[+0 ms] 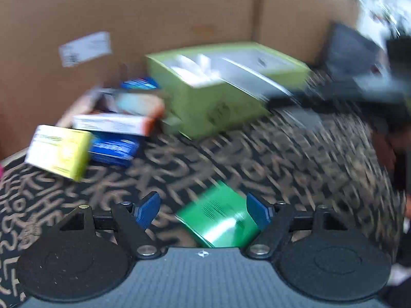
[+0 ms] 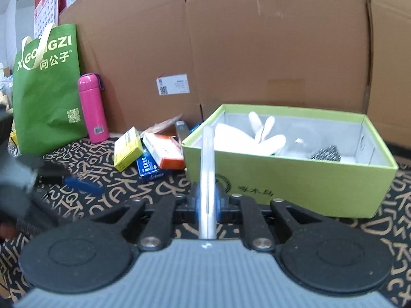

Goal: Organize objects
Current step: 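Carry the green box and clear case toward the lime-green box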

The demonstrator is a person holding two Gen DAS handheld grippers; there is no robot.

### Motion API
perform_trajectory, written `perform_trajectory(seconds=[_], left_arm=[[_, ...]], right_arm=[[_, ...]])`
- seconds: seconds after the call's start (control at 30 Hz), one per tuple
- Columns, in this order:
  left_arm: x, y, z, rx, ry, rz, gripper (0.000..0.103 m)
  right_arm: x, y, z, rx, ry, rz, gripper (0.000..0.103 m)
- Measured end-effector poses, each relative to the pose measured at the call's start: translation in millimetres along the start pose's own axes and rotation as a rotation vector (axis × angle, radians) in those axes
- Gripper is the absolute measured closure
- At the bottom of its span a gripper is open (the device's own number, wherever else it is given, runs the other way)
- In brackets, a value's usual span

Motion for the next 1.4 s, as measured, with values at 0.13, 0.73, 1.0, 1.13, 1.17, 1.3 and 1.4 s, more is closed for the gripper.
perform_trajectory(seconds=[0.13,0.73,1.0,1.13,1.17,1.3,1.4], left_arm=[[-4.3,-8.6,23.6,-0.009,-0.169,0.043,0.014],[-1.7,-10.2,-1.7,-0.014,0.010,-0.004,0.018],[65.6,4.7,-2.3,-0.031,0.051,0.169,0.018],[109.5,-5.6,3.4,-0.042,0.093,0.221,0.018],[120.3,-11.4,5.6,-0.036,0.108,0.229,0.018],[157.6,-44.7,15.8,-0.003,0.143,0.216,0.018],[174.8,-74.0,20.4,0.021,0.171,0.189,0.018]], right_arm=[[-3.3,-4.6,-6.6,0.016,0.002,-0.014,0.092],[-9.4,2.1,-12.7,0.019,0.000,-0.020,0.092],[16.8,25.6,1.0,-0.060,0.037,0.066,0.092],[37.2,33.7,21.3,-0.129,0.055,0.099,0.092],[41.4,33.9,27.7,-0.146,0.052,0.103,0.092],[56.7,27.0,64.2,-0.227,0.018,0.099,0.092],[63.5,16.8,96.1,-0.280,-0.029,0.091,0.092]])
Point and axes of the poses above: each gripper's, at about its wrist camera, not at the fingertips, and y roughly against the way its jaws point, z to its right, x to its top, the point moved 1 cm from there along -y, roughly the way its jaws point, and after that the axes turned 14 degrees about x, right-handed, at the moved point
